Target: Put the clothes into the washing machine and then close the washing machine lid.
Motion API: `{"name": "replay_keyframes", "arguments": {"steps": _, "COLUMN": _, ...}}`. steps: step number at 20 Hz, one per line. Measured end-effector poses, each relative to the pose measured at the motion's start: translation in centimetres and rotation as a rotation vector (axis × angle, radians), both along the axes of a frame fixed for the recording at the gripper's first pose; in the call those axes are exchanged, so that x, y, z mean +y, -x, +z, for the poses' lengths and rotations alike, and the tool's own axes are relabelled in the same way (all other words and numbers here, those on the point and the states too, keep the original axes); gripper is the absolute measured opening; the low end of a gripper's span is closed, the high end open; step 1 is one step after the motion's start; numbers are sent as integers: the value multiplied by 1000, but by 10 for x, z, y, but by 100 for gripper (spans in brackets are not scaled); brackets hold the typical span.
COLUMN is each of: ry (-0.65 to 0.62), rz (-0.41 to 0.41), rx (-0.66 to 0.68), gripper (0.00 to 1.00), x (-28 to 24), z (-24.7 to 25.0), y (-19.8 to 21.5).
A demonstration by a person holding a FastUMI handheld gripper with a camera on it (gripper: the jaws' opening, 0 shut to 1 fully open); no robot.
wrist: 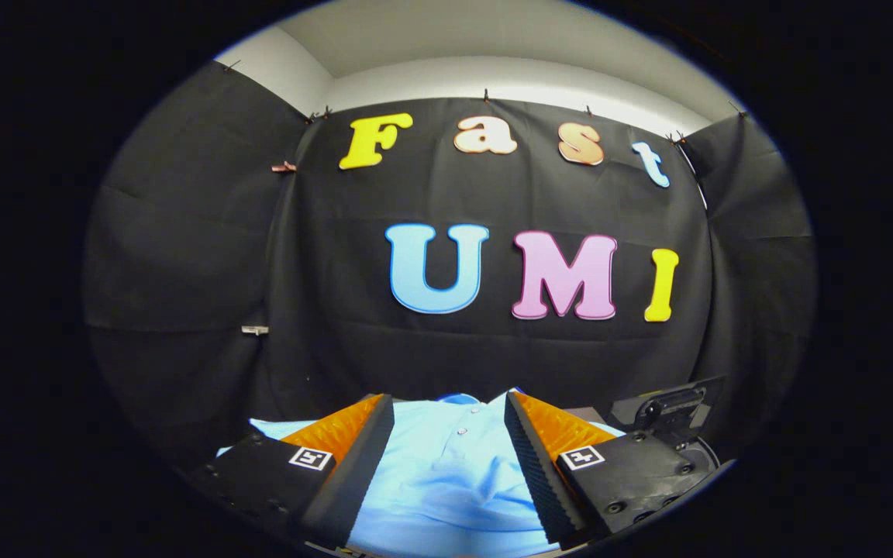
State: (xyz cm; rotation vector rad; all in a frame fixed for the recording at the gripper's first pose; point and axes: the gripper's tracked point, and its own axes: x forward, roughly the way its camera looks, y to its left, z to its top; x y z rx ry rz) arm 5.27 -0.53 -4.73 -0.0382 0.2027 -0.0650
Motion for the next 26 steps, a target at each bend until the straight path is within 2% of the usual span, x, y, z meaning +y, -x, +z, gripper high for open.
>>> {"name": "replay_keyframes", "arguments": {"steps": 4, "ry": 11, "rz": -41, "rx": 242, "gripper": 91, "x": -10, "z": -61, "y": -29}}
{"name": "replay_keyframes", "arguments": {"steps": 6, "ry": -26, "rz": -84, "rx": 361, "gripper": 90, "x": -23, "z": -82, "y": -38}}
{"name": "replay_keyframes", "arguments": {"steps": 8, "ry": -82, "rz": -126, "rx": 419, "gripper": 89, "x": -31, "z": -89, "y": -53}}
{"name": "replay_keyframes", "arguments": {"steps": 11, "ry": -93, "rz": -103, "rx": 513, "gripper": 88, "x": -25, "z": -108, "y": -60}}
{"name": "replay_keyframes", "arguments": {"steps": 14, "ry": -97, "rz": -73, "rx": 697, "gripper": 89, "x": -23, "z": -137, "y": -45}}
{"name": "replay_keyframes", "arguments": {"steps": 17, "ry": -93, "rz": -58, "rx": 726, "gripper": 81, "x": -27, "z": -137, "y": -45}}
{"name": "replay_keyframes", "arguments": {"steps": 19, "ry": -85, "rz": -42, "rx": 745, "gripper": 54, "x": -28, "z": -137, "y": -42}}
{"name": "replay_keyframes", "arguments": {"steps": 20, "ry": -92, "rz": -43, "rx": 751, "gripper": 33, "x": -28, "z": -137, "y": -41}}
{"name": "replay_keyframes", "arguments": {"steps": 21, "ry": -102, "rz": -49, "rx": 758, "gripper": 29, "x": -28, "z": -137, "y": -41}}
{"name": "replay_keyframes", "arguments": {"steps": 23, "ry": -111, "rz": -61, "rx": 752, "gripper": 29, "x": -28, "z": -135, "y": -44}}
{"name": "replay_keyframes", "arguments": {"steps": 24, "ry": -108, "rz": -64, "rx": 755, "gripper": 11, "x": -29, "z": -136, "y": -46}}
{"name": "replay_keyframes", "arguments": {"steps": 26, "ry": -109, "rz": -79, "rx": 765, "gripper": 11, "x": -29, "z": -136, "y": -46}}
